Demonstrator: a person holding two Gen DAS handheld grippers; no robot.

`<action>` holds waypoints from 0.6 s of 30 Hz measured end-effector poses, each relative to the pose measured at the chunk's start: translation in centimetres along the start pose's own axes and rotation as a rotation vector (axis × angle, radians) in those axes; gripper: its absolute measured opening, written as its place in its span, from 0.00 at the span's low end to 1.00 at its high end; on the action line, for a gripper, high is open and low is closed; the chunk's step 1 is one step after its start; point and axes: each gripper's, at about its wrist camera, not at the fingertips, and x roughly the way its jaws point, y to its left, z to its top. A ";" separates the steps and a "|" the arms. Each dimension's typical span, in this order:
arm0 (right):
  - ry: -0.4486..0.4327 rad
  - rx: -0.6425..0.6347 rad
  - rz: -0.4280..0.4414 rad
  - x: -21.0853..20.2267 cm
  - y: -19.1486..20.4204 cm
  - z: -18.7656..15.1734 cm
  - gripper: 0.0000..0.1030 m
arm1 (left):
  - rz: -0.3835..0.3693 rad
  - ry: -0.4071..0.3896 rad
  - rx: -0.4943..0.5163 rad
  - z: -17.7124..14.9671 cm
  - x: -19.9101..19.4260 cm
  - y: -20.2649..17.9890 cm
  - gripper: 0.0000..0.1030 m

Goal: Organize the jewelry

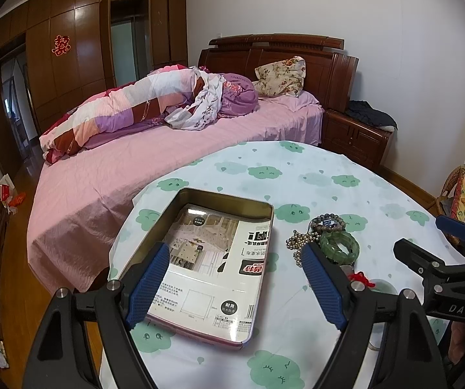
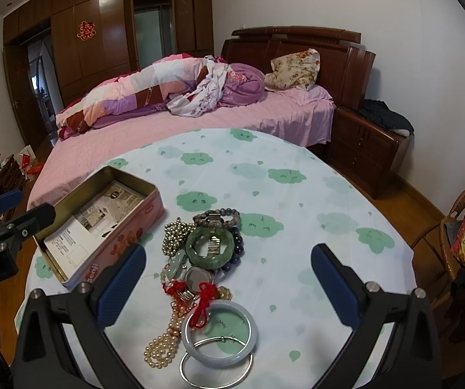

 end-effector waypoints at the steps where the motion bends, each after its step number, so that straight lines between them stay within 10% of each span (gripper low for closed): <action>1: 0.001 0.000 0.000 0.0 0.0 0.0 1.00 | 0.000 0.000 0.000 0.0 0.0 0.0 0.81; 18: 0.004 0.003 0.003 0.1 -0.2 -0.1 1.00 | 0.000 0.004 0.001 0.1 0.1 0.0 0.81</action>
